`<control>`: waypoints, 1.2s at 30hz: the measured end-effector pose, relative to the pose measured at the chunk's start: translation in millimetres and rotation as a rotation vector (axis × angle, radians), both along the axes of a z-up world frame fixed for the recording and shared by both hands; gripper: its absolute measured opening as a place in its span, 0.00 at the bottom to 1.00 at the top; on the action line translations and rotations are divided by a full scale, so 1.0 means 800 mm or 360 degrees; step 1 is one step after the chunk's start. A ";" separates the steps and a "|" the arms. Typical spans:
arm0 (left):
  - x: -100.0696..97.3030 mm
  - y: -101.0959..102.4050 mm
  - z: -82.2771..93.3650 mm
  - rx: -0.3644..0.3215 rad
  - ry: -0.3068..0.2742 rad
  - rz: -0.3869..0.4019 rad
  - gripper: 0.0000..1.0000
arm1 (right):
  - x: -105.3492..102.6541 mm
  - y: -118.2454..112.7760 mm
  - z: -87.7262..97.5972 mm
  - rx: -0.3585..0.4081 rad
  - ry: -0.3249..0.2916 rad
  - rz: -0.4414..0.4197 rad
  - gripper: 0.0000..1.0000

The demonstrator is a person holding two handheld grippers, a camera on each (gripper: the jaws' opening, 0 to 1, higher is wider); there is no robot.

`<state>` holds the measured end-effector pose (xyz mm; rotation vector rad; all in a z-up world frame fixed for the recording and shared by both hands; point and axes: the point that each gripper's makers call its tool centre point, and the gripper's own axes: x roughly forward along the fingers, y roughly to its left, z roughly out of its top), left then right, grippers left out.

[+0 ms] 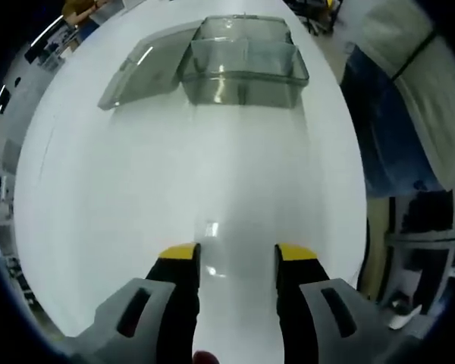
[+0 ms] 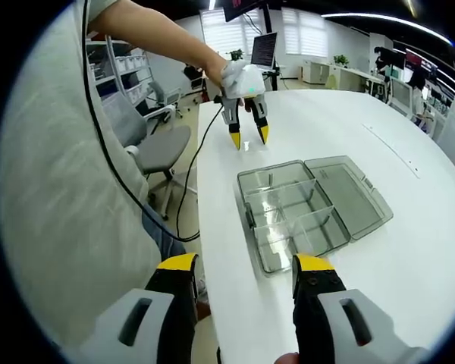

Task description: Insert the divider into the dual guide fixture by aligning both edges with the guide slots and pushing it downward to the bottom, including one-sided entry, uneven engagement, binding, and posture correction.

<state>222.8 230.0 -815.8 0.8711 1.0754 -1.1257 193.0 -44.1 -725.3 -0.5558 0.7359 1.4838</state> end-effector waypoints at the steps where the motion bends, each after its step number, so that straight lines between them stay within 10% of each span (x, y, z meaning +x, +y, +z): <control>1: 0.000 0.001 -0.001 0.0009 0.0001 -0.0006 0.36 | 0.000 0.000 0.000 -0.0001 0.0001 -0.0002 0.46; 36: 0.004 -0.004 0.001 0.0007 0.0000 0.0133 0.28 | 0.006 0.004 0.004 0.0021 -0.0010 -0.0009 0.45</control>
